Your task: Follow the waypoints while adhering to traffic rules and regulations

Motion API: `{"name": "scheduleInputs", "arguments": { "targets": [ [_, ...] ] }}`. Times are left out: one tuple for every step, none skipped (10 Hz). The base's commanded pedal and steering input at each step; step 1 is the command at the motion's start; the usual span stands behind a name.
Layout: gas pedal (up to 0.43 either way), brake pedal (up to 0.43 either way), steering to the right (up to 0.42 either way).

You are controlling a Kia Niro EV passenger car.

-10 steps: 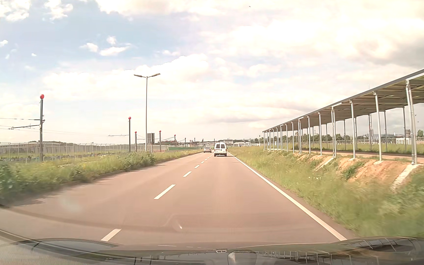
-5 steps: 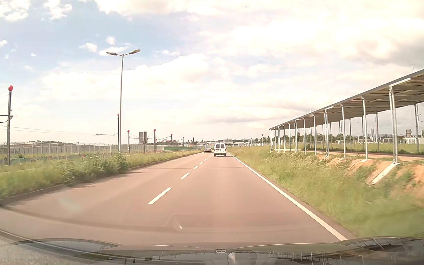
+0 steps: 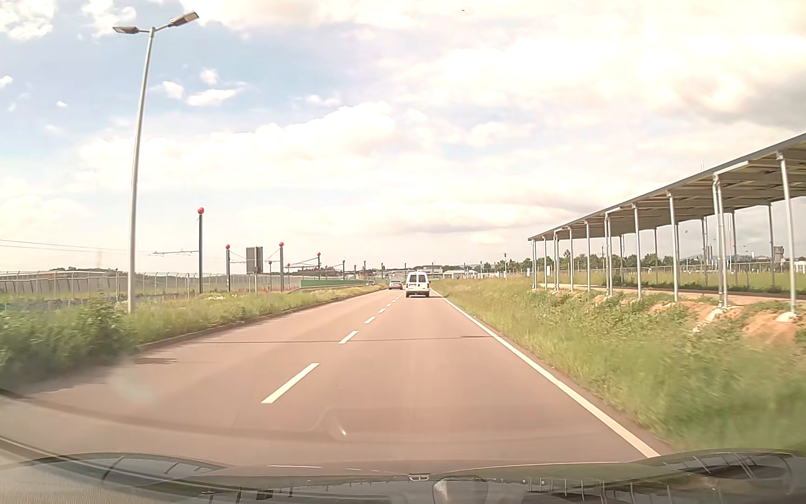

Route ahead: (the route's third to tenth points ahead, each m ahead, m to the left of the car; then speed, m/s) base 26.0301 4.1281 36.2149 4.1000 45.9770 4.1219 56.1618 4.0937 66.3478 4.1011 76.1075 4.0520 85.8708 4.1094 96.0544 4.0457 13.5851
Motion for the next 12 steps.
{"name": "scheduleInputs", "arguments": {
  "targets": [
    [0.067,0.000,0.000],
    [0.067,0.000,0.000],
    [0.067,0.000,0.000],
    [0.067,0.000,0.000],
    [0.067,0.000,0.000],
    [0.067,0.000,0.000],
    [0.067,0.000,0.000],
    [0.067,0.000,0.000],
    [0.067,0.000,0.000],
    [0.067,0.000,0.000],
    [0.067,0.000,0.000],
    [0.067,0.000,0.000]
  ]
}}
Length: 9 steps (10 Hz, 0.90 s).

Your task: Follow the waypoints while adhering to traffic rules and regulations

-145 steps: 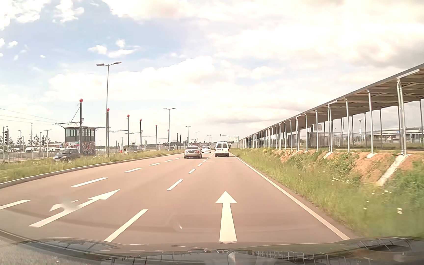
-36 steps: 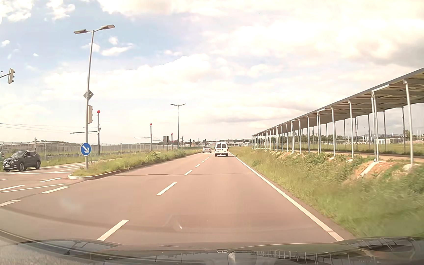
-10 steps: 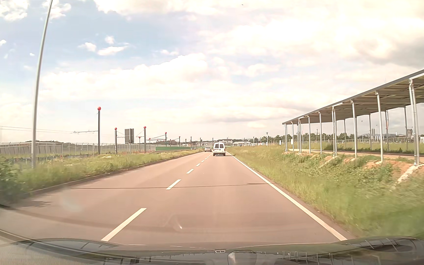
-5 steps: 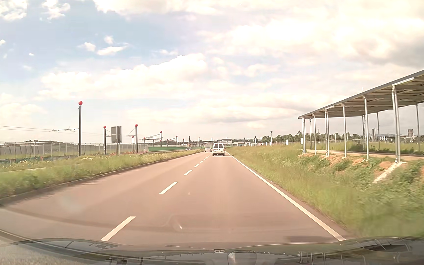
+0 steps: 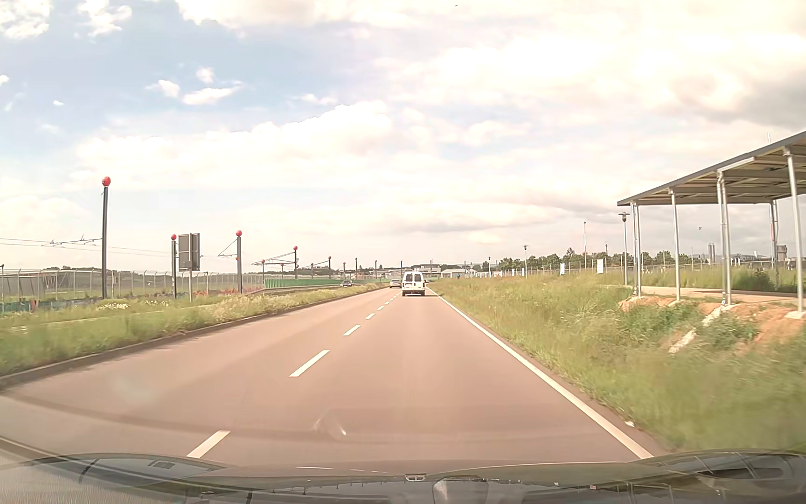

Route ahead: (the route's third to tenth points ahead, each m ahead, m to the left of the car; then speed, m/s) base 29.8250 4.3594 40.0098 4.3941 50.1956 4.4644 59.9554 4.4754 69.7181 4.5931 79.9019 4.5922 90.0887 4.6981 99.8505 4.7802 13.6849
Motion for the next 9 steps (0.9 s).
{"name": "scheduleInputs", "arguments": {
  "targets": [
    [0.067,0.000,0.000],
    [0.067,0.000,0.000],
    [0.067,0.000,0.000],
    [0.047,0.000,0.000],
    [0.039,0.000,0.000],
    [0.039,0.000,0.000],
    [0.028,0.000,0.000],
    [0.020,0.000,0.000],
    [0.020,0.000,0.000]
  ]
}}
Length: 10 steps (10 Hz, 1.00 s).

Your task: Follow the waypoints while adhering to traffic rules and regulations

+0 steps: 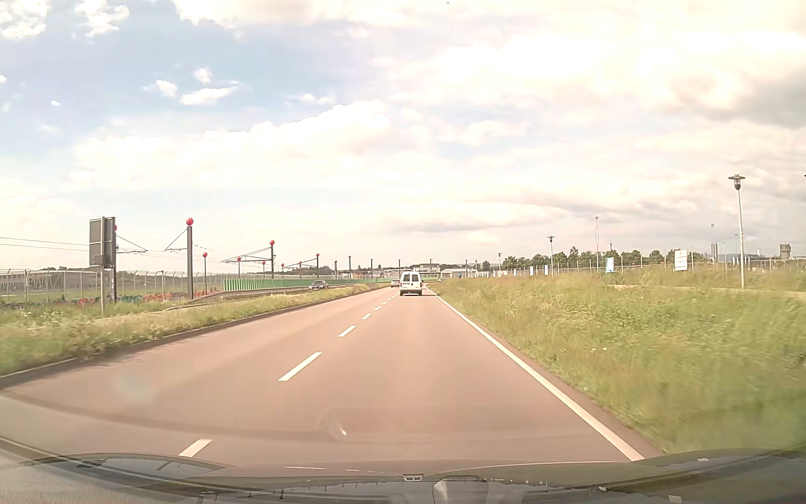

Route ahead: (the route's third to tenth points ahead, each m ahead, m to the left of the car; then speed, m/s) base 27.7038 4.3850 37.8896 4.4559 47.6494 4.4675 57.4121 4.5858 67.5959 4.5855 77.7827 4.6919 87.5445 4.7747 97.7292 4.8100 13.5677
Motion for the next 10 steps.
{"name": "scheduleInputs", "arguments": {
  "targets": [
    [0.020,0.000,0.000],
    [0.020,0.000,0.000],
    [0.020,0.000,0.000],
    [0.020,0.000,-0.001],
    [0.020,0.000,-0.001],
    [0.020,0.000,-0.001],
    [0.020,0.000,-0.001],
    [0.020,0.000,-0.001],
    [0.020,0.000,-0.001],
    [0.020,0.000,-0.001]
  ]
}}
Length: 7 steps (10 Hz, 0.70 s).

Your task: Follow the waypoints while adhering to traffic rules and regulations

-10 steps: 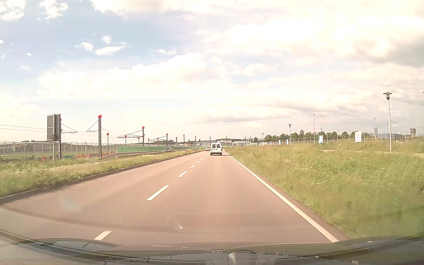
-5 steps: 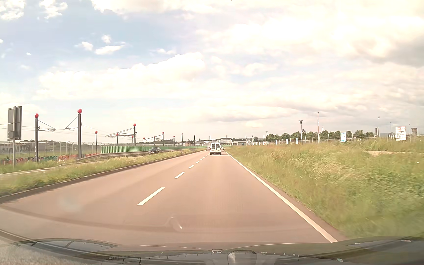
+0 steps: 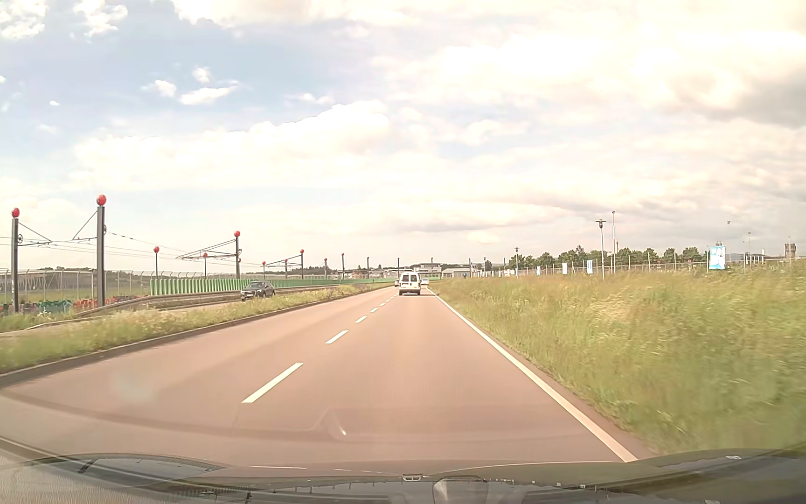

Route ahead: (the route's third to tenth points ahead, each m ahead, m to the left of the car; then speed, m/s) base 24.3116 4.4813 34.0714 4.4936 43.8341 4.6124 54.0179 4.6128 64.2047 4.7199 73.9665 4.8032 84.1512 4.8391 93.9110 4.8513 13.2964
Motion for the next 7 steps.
{"name": "scheduleInputs", "arguments": {
  "targets": [
    [0.028,0.000,-0.001],
    [0.028,0.000,-0.001],
    [0.028,0.000,-0.001],
    [0.028,0.000,-0.001],
    [0.028,0.000,-0.001],
    [0.028,0.000,-0.001],
    [0.028,0.000,-0.001]
  ]
}}
